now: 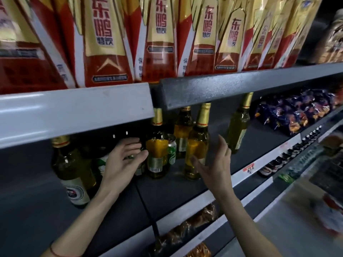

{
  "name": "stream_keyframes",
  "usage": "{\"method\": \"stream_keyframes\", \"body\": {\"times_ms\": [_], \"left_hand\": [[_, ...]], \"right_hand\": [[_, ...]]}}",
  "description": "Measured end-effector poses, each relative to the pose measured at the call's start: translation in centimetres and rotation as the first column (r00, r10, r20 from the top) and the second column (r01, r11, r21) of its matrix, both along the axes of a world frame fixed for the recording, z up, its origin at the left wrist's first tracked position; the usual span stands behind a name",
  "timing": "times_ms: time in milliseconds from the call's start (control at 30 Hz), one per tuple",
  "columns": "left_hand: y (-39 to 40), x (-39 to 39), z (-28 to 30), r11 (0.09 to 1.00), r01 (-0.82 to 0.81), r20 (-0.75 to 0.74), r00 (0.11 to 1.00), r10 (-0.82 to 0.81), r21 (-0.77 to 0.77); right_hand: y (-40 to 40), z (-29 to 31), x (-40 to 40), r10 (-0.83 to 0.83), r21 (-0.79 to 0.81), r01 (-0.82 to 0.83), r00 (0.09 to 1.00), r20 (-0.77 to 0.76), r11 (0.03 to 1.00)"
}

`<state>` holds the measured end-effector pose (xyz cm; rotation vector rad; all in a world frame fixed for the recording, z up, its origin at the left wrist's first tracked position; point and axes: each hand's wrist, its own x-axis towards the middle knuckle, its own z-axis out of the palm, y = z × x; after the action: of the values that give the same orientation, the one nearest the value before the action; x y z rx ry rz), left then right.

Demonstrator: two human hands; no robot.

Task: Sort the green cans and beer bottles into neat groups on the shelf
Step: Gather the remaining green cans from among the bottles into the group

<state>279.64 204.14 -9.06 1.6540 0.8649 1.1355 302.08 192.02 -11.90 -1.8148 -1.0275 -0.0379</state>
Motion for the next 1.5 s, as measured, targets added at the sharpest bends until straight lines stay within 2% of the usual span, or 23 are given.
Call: {"method": "stream_keyframes", "body": {"times_ms": [67,367,667,933,1367,1500], "left_hand": [[-0.2,0.4,0.3,1.0,-0.017,-0.002,1.0,0.017,0.004],[-1.0,1.7,0.9,0.988,-0.15,-0.012,0.988,0.151,0.038],[-2.3,2.4,0.6,0.968,-0.249,0.017,0.969,0.248,0.039],[-2.9,3.2,0.1,0.955,-0.294,0.047,0.955,0.292,0.042],[-2.6,3.5,-0.7,0.964,-0.266,0.012,0.964,0.266,0.012],[-2.2,3.5,-0.7,0.964,-0.266,0.004,0.964,0.266,0.002]], "right_hand": [[0.6,-0.2,1.0,0.022,-0.055,-0.026,0.998,-0.064,0.998],[2.8,-1.0,3.6,0.159,-0.123,-0.173,0.98,-0.115,0.977],[3.9,-1.3,5.5,0.181,-0.142,-0.198,0.976,-0.121,0.97],[3.6,-1.1,10.1,0.148,-0.124,-0.166,0.979,-0.14,0.978],[2.7,-1.7,15.7,0.036,-0.076,-0.046,0.991,-0.131,0.996],[2.6,-1.8,16.1,0.058,-0.053,-0.064,0.991,-0.117,0.997]]}}
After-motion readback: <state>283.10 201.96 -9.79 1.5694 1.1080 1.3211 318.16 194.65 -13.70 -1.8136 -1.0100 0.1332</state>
